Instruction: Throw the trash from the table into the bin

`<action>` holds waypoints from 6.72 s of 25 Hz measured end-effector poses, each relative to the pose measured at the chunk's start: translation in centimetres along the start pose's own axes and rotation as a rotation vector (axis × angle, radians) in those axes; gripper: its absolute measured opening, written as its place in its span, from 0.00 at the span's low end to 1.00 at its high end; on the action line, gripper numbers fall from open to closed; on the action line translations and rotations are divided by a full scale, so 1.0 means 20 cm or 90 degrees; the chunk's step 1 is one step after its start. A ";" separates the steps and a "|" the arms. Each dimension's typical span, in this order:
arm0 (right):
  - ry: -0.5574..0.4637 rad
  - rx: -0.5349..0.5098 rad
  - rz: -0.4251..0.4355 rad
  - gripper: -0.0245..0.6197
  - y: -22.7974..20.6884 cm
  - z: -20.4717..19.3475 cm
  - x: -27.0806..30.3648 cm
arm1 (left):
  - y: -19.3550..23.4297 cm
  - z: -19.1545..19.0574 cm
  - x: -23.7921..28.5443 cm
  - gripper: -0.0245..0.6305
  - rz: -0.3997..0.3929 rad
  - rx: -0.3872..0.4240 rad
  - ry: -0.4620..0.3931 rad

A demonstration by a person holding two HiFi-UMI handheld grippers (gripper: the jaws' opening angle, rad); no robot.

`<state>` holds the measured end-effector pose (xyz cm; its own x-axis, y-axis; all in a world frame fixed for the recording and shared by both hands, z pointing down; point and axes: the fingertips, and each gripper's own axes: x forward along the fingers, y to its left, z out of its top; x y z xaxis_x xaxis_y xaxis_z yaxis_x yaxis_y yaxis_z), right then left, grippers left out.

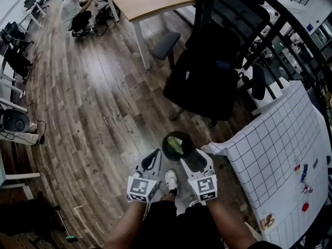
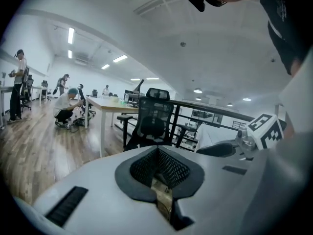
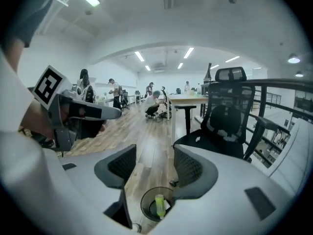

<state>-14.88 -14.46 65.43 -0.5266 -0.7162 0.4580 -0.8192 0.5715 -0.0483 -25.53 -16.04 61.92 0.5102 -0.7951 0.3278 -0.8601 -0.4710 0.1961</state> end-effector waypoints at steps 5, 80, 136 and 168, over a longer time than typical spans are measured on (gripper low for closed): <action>-0.078 -0.013 -0.042 0.23 -0.02 0.28 -0.22 | -0.08 0.20 -0.09 0.07 -0.011 0.021 -0.027; -0.204 0.115 -0.562 0.07 -1.46 -0.43 -2.84 | -3.14 0.34 0.37 0.07 -0.531 0.249 -0.060; 0.354 0.086 -0.255 0.48 -2.28 -1.01 -2.20 | -3.18 0.33 1.20 0.07 -0.659 0.200 0.015; 0.189 0.001 -0.411 0.46 -2.24 -0.47 -2.42 | -3.18 0.43 1.04 0.07 -0.636 0.216 -0.027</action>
<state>49.40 -1.71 53.79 0.1473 -0.7720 0.6183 -0.9475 0.0693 0.3123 39.75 -5.88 48.27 0.9920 0.0037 0.1265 -0.0077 -0.9960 0.0891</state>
